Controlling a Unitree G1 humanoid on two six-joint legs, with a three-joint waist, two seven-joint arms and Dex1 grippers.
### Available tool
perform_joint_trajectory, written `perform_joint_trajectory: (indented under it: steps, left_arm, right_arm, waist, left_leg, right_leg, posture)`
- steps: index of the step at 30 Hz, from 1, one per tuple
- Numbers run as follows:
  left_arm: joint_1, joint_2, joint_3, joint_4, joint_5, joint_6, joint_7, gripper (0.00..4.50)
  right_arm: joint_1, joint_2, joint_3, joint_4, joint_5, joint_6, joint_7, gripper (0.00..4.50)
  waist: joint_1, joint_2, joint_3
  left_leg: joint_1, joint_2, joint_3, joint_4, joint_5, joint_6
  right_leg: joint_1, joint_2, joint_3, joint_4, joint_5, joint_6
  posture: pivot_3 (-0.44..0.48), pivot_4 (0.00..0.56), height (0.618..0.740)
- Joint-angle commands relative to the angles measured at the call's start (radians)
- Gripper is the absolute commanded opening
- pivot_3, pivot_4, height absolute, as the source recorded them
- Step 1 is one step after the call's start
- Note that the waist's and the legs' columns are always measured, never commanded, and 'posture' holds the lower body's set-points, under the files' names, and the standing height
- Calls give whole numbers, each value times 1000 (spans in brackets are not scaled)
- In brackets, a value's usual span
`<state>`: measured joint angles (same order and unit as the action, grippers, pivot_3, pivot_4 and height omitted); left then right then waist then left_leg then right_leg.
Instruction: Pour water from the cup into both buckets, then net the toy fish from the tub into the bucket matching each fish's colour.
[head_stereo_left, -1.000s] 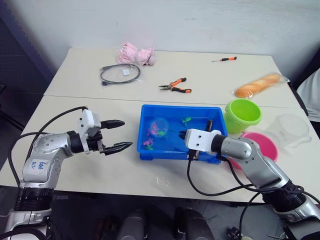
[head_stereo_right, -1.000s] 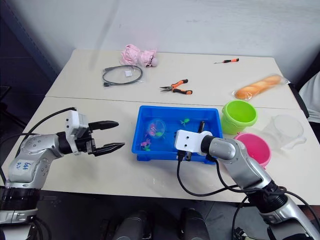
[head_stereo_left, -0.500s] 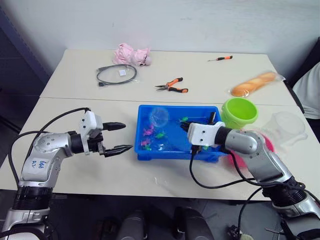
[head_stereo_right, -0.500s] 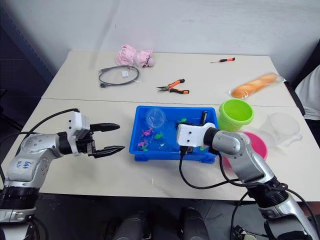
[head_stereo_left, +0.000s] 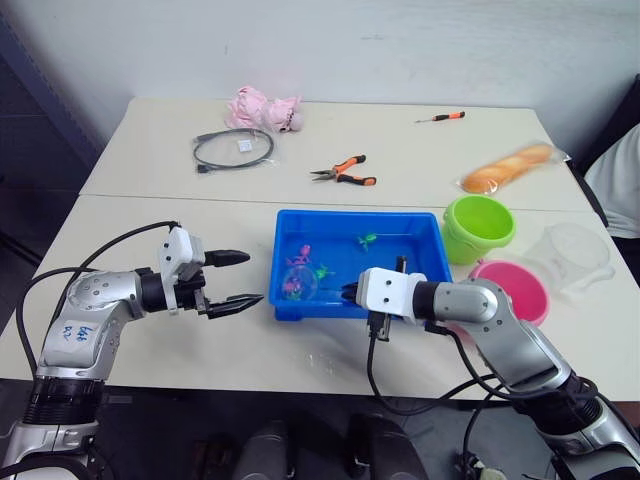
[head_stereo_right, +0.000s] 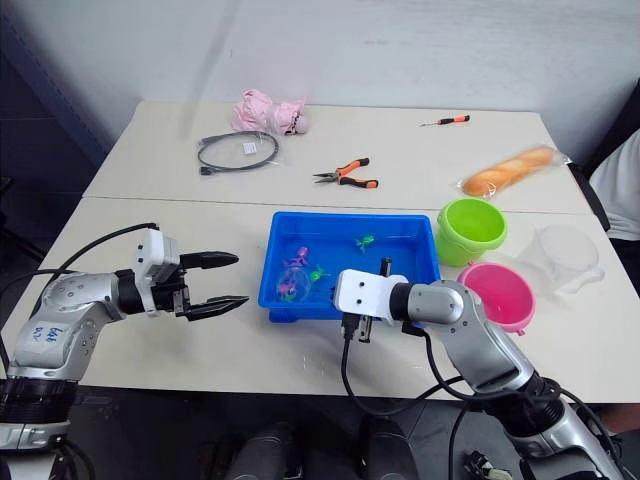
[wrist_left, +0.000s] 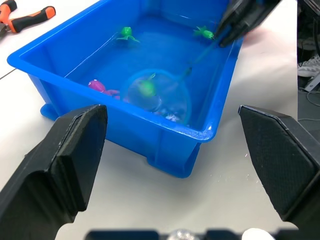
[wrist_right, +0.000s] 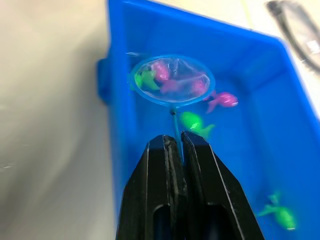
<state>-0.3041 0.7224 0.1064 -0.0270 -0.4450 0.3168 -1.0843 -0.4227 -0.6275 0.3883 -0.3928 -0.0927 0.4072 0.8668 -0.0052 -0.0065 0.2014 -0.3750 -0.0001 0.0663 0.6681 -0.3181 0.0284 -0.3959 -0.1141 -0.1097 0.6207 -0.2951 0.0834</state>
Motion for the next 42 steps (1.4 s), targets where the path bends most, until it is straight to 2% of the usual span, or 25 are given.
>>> perform_joint_trajectory:
  steps: [1, 7, 12, 22, 27, 34, 42]
  left_arm:
    - [4, 16, 23, -24, -8, -6, -2, 4478]
    - [8, 13, 25, -24, -10, -5, 0, 4478]
    - [8, 10, 24, -12, -7, -13, -5, 4478]
    - [-6, -10, 5, 4, -2, -23, -8, 4478]
    - [-13, -15, -2, 11, -2, -26, -8, 4478]
    - [-34, -23, -21, 9, 2, -26, -13, 4478]
    - [-56, -23, -52, -17, 2, -16, -19, 4478]
  right_arm:
    - [-21, 19, 11, -50, -36, 63, -21, 0]
    - [3, -69, -36, -97, -65, 85, 11, 0]
    - [61, -191, -180, -107, -31, 93, 35, 0]
    - [82, -257, -368, -29, 51, 23, 35, 0]
    - [41, -220, -343, -28, 74, -13, 27, 0]
    - [11, -207, -185, -36, -4, -50, 48, 0]
    - [-15, -231, -128, 27, -116, -135, 33, 0]
  waist:
    - [0, 0, 0]
    - [7, 0, 0]
    - [9, 0, 0]
    - [5, 0, 0]
    - [4, 0, 0]
    - [5, 0, 0]
    - [5, 0, 0]
  left_leg:
    - [0, 0, 0, 0, 0, 0]
    - [0, -1, 0, 0, 0, 0]
    - [-1, -1, 0, 0, 0, 0]
    - [0, 0, 1, -1, 0, 0]
    - [0, 0, 1, -1, 0, 0]
    - [0, 0, 1, -1, 0, 0]
    - [0, -1, 0, -1, 0, 0]
  right_leg:
    - [0, 0, 0, 0, 0, 0]
    - [-1, 0, 0, 0, 0, 0]
    - [0, -1, 0, 0, 0, 0]
    - [0, 0, 0, -1, 0, 0]
    - [0, 0, 0, -1, 0, 0]
    - [0, 0, 0, 0, 0, 0]
    - [0, 0, 0, 0, 0, 0]
  posture:
    - [0, 150, 740]
    - [0, 150, 740]
    - [0, 150, 740]
    - [0, 150, 740]
    - [0, 150, 740]
    - [0, 150, 740]
    - [0, 150, 740]
